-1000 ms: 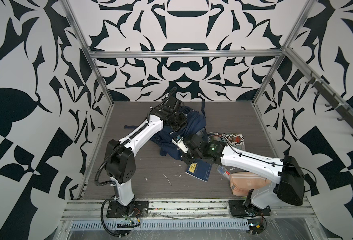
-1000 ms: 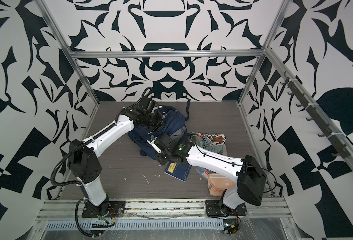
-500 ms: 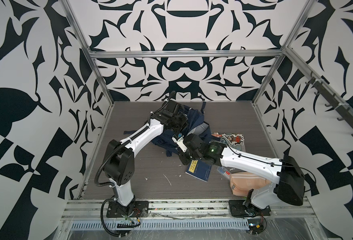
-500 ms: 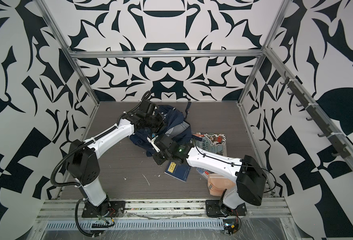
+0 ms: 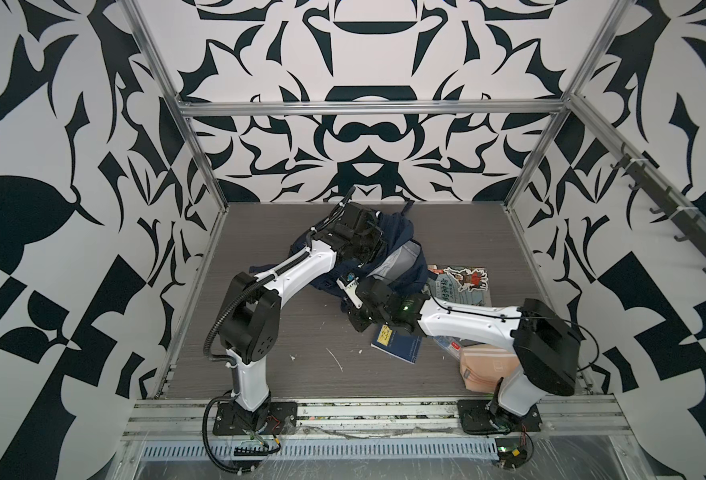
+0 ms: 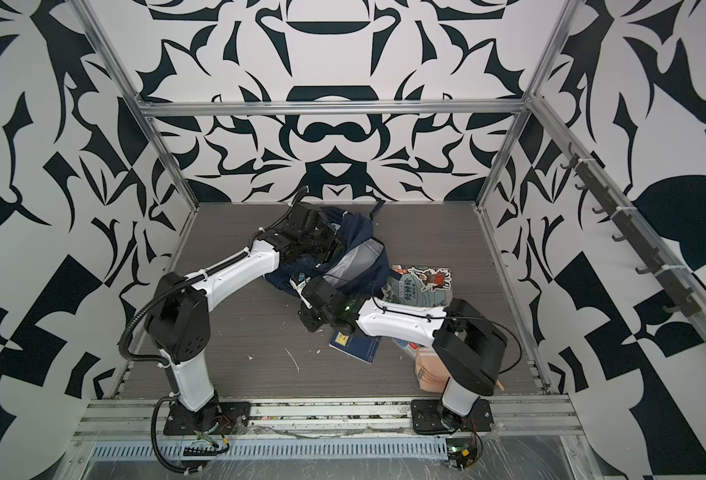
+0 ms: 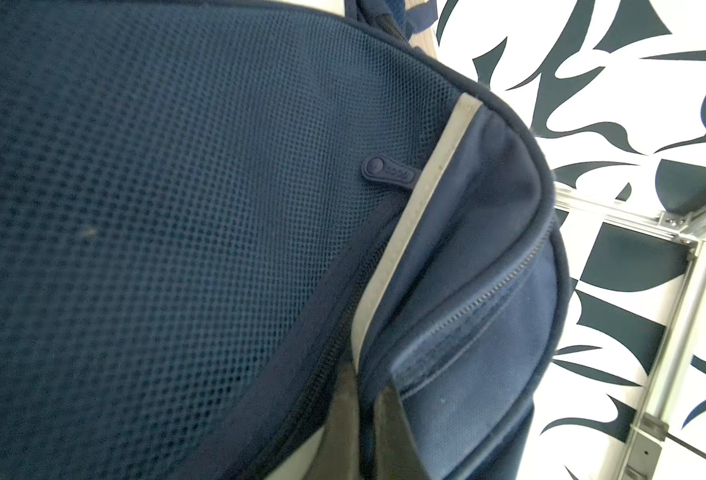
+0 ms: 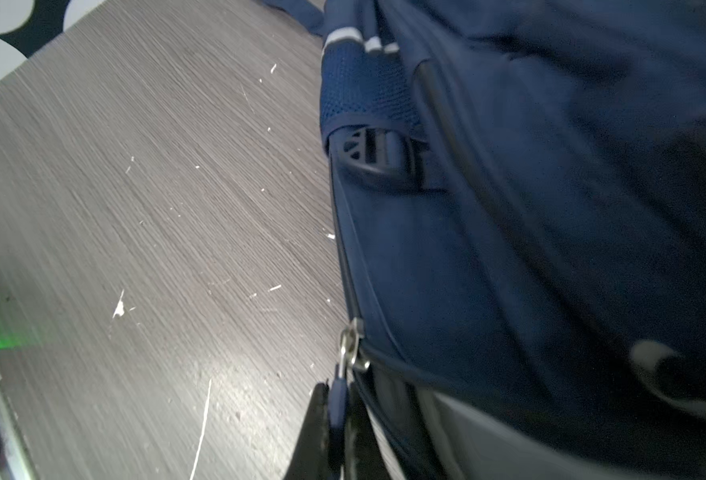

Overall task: Pack the student bag
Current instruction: 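Drag the zipper around the backpack side with the right gripper while left holds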

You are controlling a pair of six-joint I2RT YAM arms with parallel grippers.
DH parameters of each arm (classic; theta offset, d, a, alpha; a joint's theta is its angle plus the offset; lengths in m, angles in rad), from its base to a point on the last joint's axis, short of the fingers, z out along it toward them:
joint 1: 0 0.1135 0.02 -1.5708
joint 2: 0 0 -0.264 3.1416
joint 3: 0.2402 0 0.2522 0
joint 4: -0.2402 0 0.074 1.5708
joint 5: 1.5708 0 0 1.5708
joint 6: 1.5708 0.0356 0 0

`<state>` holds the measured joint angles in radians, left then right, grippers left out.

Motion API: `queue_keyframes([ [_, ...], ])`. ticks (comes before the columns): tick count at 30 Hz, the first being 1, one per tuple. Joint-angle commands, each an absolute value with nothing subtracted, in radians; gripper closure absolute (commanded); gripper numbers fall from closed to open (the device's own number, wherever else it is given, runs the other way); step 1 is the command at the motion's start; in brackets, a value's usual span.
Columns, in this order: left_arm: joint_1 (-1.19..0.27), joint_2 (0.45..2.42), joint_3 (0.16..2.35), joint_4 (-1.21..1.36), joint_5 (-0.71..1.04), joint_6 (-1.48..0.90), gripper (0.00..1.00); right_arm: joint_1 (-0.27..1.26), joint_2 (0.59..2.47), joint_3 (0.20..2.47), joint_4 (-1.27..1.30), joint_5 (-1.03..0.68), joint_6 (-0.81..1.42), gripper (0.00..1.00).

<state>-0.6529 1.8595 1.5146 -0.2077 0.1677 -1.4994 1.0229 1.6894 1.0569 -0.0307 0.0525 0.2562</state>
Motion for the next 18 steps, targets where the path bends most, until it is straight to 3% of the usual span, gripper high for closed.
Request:
queue_keyframes([
  [1, -0.675, 1.850, 1.588, 0.021, 0.158, -1.603, 1.00, 1.070, 1.706, 1.097, 0.190, -0.104, 0.290, 1.00],
  [5, -0.683, 1.832, 1.561, 0.040, 0.152, -1.625, 1.00, 1.059, 1.759, 1.109, 0.242, -0.107, 0.309, 1.00],
  [15, -0.657, 1.779, 1.482, 0.056, 0.166, -1.622, 1.00, 1.048, 1.884, 1.257, 0.286, -0.320, 0.346, 0.99],
  [17, -0.636, 1.761, 1.465, 0.050, 0.172, -1.602, 1.00, 1.047, 1.843, 1.217, 0.300, -0.327, 0.351, 0.93],
  [18, -0.623, 1.755, 1.465, 0.042, 0.180, -1.587, 1.00, 1.048, 1.812, 1.195, 0.295, -0.327, 0.351, 0.85],
])
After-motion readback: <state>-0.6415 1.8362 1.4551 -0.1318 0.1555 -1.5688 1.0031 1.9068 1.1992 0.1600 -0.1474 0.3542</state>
